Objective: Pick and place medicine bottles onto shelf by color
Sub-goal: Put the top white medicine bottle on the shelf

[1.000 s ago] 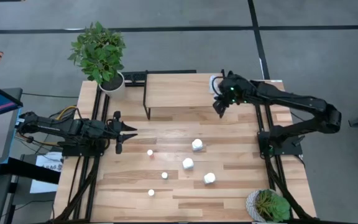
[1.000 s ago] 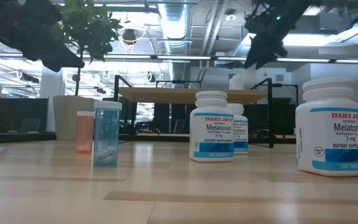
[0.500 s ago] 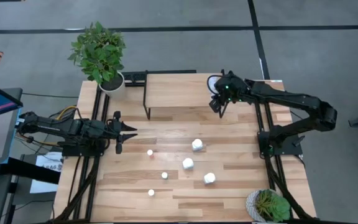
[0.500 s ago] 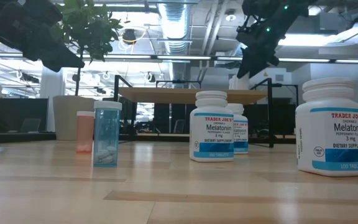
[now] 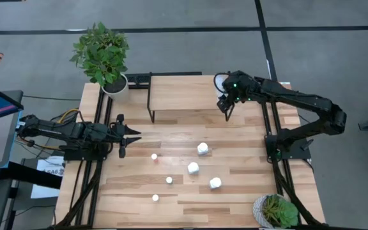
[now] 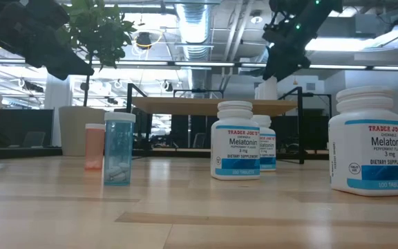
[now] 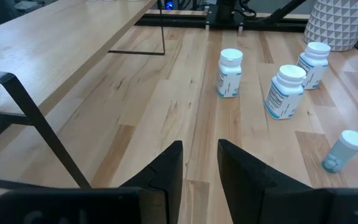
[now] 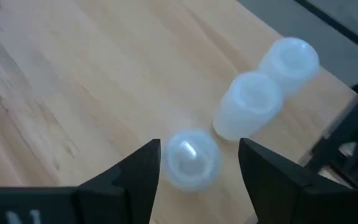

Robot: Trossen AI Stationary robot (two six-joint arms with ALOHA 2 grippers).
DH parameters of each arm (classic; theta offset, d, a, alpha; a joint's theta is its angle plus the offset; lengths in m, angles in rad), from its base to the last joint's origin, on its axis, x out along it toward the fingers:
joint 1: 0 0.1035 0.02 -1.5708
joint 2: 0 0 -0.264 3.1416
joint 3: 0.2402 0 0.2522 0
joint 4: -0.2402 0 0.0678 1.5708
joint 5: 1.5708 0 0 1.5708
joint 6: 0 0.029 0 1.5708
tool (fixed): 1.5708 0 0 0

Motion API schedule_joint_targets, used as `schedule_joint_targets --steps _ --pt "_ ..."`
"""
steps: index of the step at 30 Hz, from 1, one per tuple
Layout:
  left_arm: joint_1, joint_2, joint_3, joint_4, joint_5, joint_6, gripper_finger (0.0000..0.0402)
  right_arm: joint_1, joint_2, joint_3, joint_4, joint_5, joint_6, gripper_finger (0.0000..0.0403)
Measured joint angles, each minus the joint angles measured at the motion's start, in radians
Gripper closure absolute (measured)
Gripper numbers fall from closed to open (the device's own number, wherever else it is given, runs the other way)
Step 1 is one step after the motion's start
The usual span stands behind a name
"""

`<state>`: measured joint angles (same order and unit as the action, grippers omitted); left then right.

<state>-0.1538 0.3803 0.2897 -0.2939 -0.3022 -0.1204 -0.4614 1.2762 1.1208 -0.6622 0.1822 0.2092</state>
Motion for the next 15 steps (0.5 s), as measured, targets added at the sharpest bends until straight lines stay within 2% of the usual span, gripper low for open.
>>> schedule_joint_targets --steps 6,12,15 --pt "0.000 0.000 0.000 0.000 0.000 0.000 0.0312 0.005 0.000 0.126 -0.164 0.000 0.003 0.0174" --pt "0.000 0.000 0.000 -0.001 0.000 0.000 0.0312 0.066 -0.001 0.214 -0.178 -0.004 0.003 0.0177" --pt "0.000 0.000 0.000 -0.001 0.000 0.000 0.0312 0.125 -0.001 0.234 -0.183 -0.044 0.002 0.0177"
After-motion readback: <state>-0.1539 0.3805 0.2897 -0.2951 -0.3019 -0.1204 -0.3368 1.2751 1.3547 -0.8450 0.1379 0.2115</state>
